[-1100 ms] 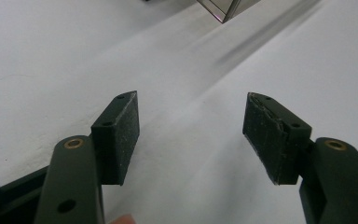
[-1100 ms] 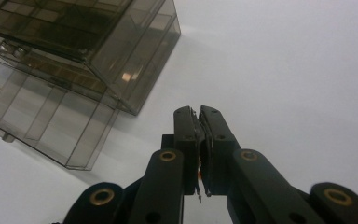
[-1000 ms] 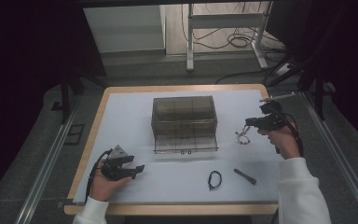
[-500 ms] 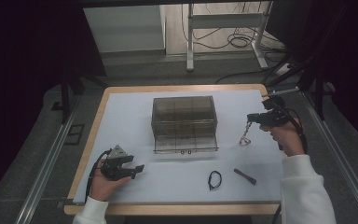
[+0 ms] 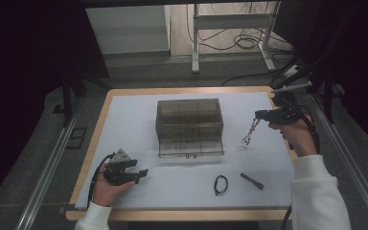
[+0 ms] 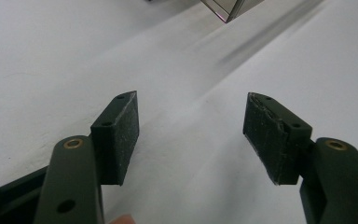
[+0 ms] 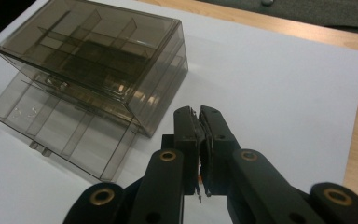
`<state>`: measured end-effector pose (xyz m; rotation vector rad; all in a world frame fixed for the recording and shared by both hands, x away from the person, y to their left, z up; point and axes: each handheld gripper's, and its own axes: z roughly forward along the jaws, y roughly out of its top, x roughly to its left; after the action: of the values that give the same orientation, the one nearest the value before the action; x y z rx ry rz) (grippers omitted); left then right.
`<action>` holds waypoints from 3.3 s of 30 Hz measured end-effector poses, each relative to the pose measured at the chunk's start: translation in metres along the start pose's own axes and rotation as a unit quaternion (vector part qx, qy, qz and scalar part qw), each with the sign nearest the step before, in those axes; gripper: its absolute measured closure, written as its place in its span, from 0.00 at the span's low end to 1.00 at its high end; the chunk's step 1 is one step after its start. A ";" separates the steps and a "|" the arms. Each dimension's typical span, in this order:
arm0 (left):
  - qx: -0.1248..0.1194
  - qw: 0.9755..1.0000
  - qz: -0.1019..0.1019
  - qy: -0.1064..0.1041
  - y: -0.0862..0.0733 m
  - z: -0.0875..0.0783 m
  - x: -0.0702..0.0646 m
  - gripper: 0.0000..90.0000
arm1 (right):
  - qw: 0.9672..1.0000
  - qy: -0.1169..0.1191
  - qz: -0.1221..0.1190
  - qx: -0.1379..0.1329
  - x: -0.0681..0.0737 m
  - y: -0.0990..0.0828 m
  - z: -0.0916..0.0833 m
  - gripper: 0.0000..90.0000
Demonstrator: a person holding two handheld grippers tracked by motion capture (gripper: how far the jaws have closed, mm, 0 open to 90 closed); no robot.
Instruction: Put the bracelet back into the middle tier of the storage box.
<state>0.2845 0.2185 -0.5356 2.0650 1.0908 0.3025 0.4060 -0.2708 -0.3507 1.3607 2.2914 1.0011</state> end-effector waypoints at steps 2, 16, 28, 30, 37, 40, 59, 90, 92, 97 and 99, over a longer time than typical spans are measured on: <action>0.000 1.000 -0.001 0.000 0.000 0.000 0.000 0.40 | 1.000 0.002 -0.001 -0.003 0.001 0.001 -0.002 0.96; 0.002 1.000 0.001 0.000 0.000 0.001 0.000 0.40 | 1.000 0.011 -0.005 -0.016 0.005 0.001 -0.002 0.96; 0.000 1.000 -0.001 0.001 0.000 0.001 -0.001 0.40 | 0.999 0.024 -0.012 -0.022 0.013 0.001 -0.002 0.96; 0.000 1.000 -0.001 0.000 0.000 0.001 -0.001 0.40 | 0.999 0.027 -0.015 -0.025 0.015 0.002 -0.002 0.96; 0.001 1.000 -0.001 0.000 0.000 0.001 -0.001 0.40 | 0.999 0.036 -0.022 -0.033 0.024 0.005 -0.005 0.96; 0.001 1.000 -0.001 0.000 0.000 0.001 -0.001 0.40 | 0.998 0.040 -0.026 -0.038 0.029 0.007 -0.008 0.96; 0.002 1.000 -0.001 -0.001 0.000 0.001 0.000 0.40 | 0.996 0.061 -0.042 -0.053 0.048 0.015 -0.009 0.96; 0.003 1.000 -0.002 -0.001 -0.001 0.001 0.001 0.40 | 0.991 0.091 -0.065 -0.072 0.082 0.032 -0.009 0.96; 0.003 1.000 -0.002 -0.002 -0.001 0.001 0.001 0.40 | 0.991 0.092 -0.066 -0.072 0.084 0.034 -0.007 0.96; 0.003 1.000 -0.003 -0.001 -0.001 0.001 0.001 0.40 | 0.991 0.098 -0.068 -0.068 0.090 0.035 -0.001 0.96; 0.003 1.000 -0.003 -0.001 -0.001 0.001 0.001 0.40 | 0.990 0.101 -0.069 -0.066 0.093 0.036 0.002 0.96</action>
<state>0.2852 0.2194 -0.5372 2.0657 1.0978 0.2945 0.3835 -0.1793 -0.3186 1.0752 2.3742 1.2697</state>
